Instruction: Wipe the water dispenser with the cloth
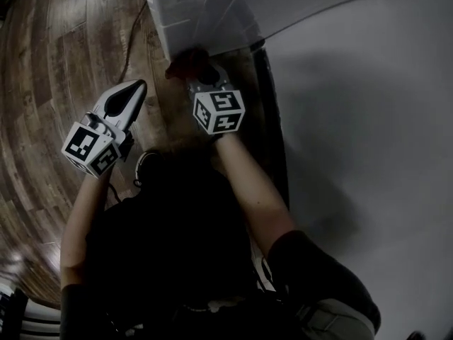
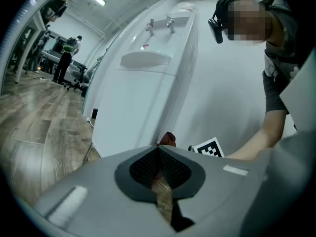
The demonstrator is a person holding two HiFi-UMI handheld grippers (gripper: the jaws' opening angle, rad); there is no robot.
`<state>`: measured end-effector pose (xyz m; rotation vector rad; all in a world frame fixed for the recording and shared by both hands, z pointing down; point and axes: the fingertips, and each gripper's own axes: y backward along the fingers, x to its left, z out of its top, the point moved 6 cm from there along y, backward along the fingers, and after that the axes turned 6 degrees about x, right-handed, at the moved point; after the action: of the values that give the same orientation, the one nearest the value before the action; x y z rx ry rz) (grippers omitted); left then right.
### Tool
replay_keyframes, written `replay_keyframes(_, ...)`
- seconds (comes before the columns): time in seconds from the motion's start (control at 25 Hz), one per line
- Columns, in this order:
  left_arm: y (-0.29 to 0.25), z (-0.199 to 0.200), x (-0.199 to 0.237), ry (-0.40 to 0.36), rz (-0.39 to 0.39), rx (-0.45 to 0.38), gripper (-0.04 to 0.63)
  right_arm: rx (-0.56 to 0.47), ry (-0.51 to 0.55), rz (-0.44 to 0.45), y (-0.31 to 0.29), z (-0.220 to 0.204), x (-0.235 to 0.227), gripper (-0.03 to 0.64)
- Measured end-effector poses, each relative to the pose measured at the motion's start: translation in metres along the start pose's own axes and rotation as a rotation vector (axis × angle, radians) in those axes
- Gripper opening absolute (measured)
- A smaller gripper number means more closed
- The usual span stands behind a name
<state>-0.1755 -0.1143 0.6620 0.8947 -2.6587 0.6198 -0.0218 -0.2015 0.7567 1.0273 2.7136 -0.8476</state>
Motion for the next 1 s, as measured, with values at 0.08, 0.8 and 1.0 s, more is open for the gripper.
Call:
replay_keyframes(0.08, 0.003, 0.001, 0.003, -0.021, 0.009, -0.003, 0.017, 0.027, -0.028, -0.01, -0.007, -0.01, -0.002, 0.066)
replay_keyframes(0.8, 0.075, 0.263, -0.117, -0.408, 0.003, -0.307, 0.017, -0.389, 0.148, 0.045, 0.207, 0.334, 0.076, 0.065)
replay_keyframes(1.0, 0.105, 0.355, -0.171, -0.507, -0.023, -0.402, 0.017, -0.51, 0.185, 0.056, 0.263, 0.442, 0.105, 0.065)
